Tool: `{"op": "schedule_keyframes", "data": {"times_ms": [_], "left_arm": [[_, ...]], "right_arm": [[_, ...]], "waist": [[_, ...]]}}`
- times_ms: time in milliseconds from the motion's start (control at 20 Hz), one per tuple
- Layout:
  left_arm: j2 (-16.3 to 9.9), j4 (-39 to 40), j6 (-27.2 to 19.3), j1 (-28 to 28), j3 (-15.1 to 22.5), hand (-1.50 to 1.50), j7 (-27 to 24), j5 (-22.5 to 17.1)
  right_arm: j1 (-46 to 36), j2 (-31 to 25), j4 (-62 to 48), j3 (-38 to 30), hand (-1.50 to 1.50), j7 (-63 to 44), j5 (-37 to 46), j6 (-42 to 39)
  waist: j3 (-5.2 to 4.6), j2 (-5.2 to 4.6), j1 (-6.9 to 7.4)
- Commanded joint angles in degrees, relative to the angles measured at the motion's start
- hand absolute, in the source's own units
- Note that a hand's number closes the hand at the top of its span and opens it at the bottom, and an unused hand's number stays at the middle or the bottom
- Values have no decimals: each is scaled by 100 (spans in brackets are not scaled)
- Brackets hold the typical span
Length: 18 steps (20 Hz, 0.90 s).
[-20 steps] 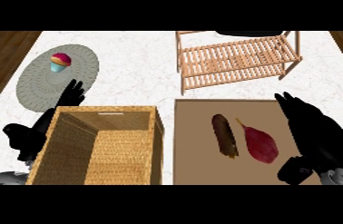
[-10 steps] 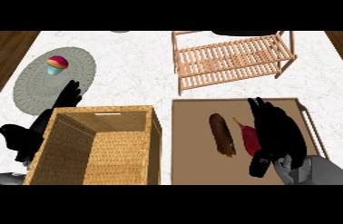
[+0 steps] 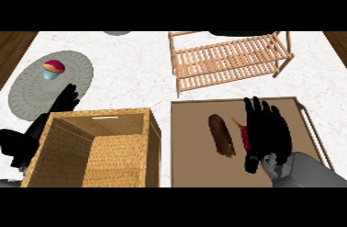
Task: Pick the pear from the tray and place it in the tiered shelf
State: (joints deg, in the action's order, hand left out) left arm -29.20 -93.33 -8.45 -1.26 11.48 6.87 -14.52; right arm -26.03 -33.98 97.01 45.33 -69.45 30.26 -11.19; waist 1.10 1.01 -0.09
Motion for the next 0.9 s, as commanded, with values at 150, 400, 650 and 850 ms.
{"op": "schedule_keyframes", "data": {"times_ms": [150, 400, 650, 850], "left_arm": [[430, 709, 74, 344, 474, 0, -284, 273], [341, 698, 197, 268, 347, 0, -149, 230], [454, 571, 201, 420, 414, 0, -260, 328], [621, 729, 65, 429, 459, 0, -367, 517]], "right_arm": [[-205, 407, -411, -52, -150, -1114, 143, -561], [-13, 468, -709, -11, -150, -877, 392, -454], [-52, 696, -1009, -21, -150, -817, 529, -578], [-48, 634, -1127, -193, -150, -534, 524, -648]], "waist": [[-140, -128, -78], [-129, -126, -109], [-128, -116, -47], [-130, -117, -113]]}}
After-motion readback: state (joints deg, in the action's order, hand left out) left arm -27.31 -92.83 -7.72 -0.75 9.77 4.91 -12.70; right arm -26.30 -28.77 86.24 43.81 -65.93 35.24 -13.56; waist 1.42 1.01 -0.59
